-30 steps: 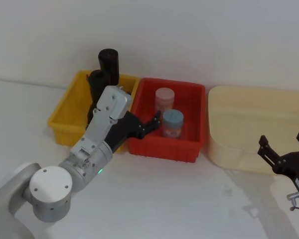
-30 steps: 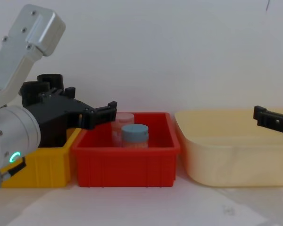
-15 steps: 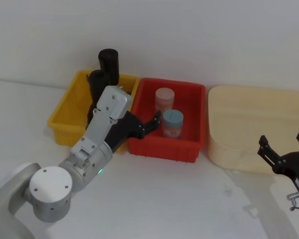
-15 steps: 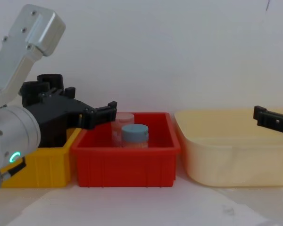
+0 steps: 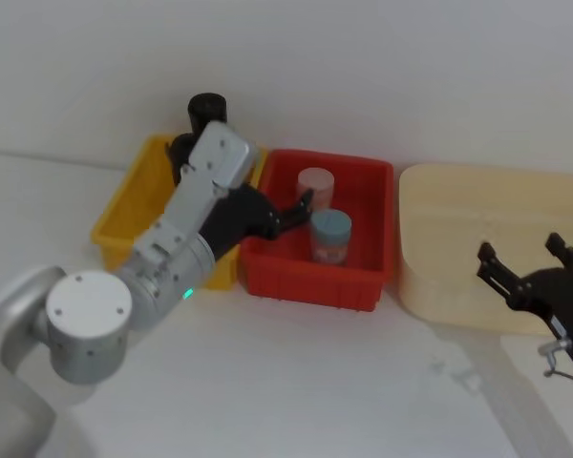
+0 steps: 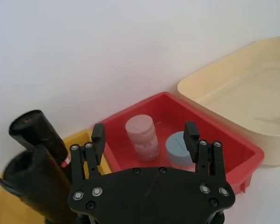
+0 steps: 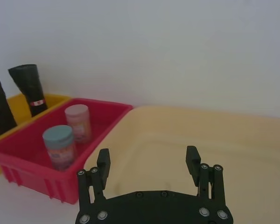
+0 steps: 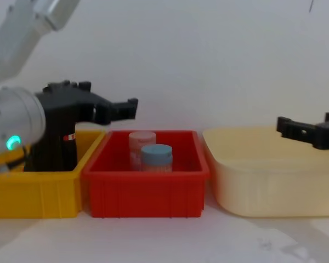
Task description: Pick up the garbage bag with the one hand and transfer it to the other hand.
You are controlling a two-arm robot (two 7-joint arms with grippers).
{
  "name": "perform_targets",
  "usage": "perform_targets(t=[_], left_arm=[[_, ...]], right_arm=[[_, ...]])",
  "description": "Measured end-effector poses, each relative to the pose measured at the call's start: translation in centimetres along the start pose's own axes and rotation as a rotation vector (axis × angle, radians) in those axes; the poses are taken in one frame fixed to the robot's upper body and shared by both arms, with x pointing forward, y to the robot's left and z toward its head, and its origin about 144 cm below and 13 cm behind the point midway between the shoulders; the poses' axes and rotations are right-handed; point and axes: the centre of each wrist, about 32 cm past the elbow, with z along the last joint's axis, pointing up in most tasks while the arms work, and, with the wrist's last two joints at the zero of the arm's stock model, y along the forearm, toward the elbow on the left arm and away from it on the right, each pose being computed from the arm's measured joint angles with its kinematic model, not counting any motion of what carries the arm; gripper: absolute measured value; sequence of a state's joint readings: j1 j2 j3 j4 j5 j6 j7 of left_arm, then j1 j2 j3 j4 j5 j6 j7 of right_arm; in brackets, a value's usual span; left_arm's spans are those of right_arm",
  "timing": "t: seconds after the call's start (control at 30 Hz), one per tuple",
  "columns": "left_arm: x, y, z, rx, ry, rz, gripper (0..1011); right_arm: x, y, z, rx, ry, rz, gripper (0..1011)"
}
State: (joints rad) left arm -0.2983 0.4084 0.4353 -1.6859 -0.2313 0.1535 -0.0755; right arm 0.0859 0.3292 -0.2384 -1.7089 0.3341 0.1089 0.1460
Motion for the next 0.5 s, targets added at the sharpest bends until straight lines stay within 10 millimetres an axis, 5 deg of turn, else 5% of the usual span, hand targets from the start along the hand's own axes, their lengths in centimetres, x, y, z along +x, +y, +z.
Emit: perform_targets(t=[0.23,0.5], left_arm=[[2.6,0.8,1.9,0.049,-0.010,-0.012,1001],[7.2,2.8,3.9,0.126,-0.018,0.019,1001]], right_arm=[[0.6,2.6,1.1,-0.035,0.026,0.070,1001],[0.9,7.7,3.3,-0.089,0.054,0.182,1001]])
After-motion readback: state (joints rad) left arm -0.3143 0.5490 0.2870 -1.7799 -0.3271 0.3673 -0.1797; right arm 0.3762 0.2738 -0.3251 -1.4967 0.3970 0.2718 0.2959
